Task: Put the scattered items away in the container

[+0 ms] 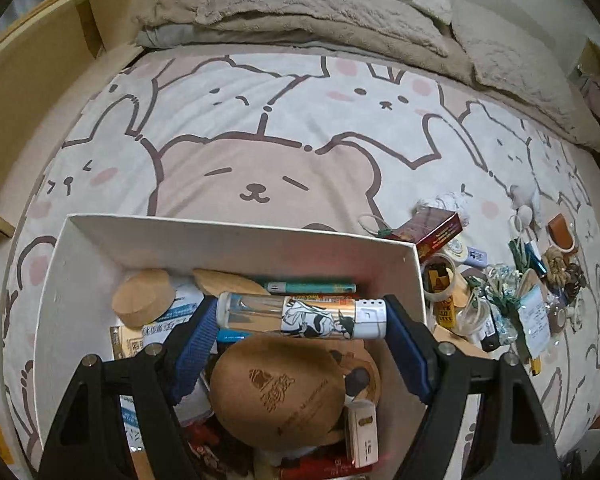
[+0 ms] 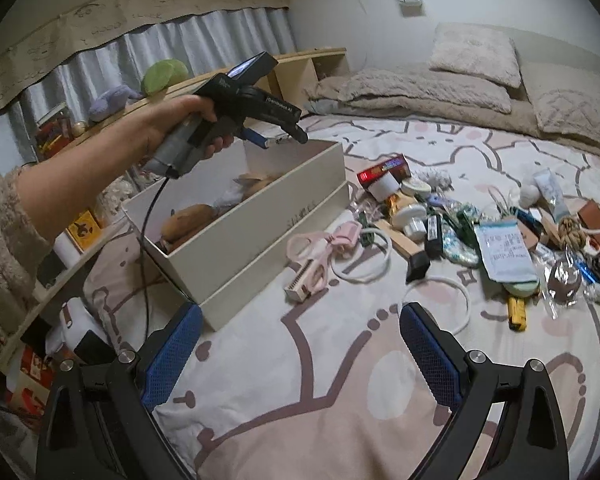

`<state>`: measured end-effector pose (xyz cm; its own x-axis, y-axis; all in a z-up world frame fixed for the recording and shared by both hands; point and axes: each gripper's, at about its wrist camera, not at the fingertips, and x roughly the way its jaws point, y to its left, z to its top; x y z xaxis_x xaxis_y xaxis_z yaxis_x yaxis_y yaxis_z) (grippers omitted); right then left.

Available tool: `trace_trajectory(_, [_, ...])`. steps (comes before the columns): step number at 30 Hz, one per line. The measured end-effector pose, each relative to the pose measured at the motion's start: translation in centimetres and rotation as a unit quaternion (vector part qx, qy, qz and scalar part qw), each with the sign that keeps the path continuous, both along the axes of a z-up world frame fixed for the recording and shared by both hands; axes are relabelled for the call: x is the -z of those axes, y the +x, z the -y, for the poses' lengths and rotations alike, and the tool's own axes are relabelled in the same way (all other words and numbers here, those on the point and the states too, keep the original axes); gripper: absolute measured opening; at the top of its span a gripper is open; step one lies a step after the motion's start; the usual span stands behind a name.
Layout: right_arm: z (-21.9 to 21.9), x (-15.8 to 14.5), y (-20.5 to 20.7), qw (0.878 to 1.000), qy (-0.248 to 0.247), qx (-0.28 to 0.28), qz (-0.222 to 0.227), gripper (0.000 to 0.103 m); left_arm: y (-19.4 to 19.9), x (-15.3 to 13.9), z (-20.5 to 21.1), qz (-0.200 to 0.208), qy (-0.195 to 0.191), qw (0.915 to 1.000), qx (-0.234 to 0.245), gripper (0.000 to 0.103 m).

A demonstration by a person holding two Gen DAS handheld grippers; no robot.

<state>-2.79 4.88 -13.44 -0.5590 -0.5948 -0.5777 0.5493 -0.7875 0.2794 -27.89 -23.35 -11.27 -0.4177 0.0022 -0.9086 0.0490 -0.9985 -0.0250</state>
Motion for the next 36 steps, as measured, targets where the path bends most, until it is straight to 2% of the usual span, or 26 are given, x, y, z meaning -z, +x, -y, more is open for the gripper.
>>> trace_trajectory(4, [-0.3,0.3,-0.1,1.000,-0.002,0.003,0.005,0.099,-0.8,0.7,0.0,0.010,0.000,0.9999,-0.007,0.082])
trace_trajectory(5, [-0.4,0.3,-0.1,1.000,-0.003,0.003,0.006,0.099,-0.9,0.7,0.0,0.009,0.001,0.9999,-0.009,0.095])
trace_trajectory(6, [-0.4,0.3,-0.1,1.000,-0.004,0.004,0.006,0.099,-0.9,0.6,0.0,0.004,0.000,0.9999,-0.010,0.102])
trace_trajectory(7, [-0.5,0.2,-0.1,1.000,-0.004,0.004,0.007,0.099,-0.8,0.5,0.0,-0.002,-0.003,0.9999,-0.012,0.103])
trace_trajectory(23, [-0.3,-1.1,0.8,1.000,-0.004,0.009,-0.004,0.099,2.0,-0.3,0.7,-0.015,-0.015,0.9996,-0.017,0.103])
trace_trajectory(27, [-0.4,-1.6,1.1,1.000,-0.005,0.012,-0.010,0.099,3.4,-1.0,1.1,-0.043,-0.021,0.9981,-0.038,0.103])
trace_trajectory(29, [-0.4,-1.7,1.2,1.000,-0.004,0.015,-0.013,0.099,4.5,-1.6,1.2,-0.058,-0.011,0.9972,-0.046,0.103])
trace_trajectory(32, [-0.5,-2.0,1.4,1.000,-0.005,0.019,-0.015,0.099,6.0,-2.4,1.1,-0.076,0.001,0.9959,-0.049,0.103])
trace_trajectory(36, [-0.7,-2.5,1.8,0.999,-0.005,0.023,-0.023,0.099,8.1,-3.6,0.5,-0.103,-0.010,0.9937,-0.045,0.103])
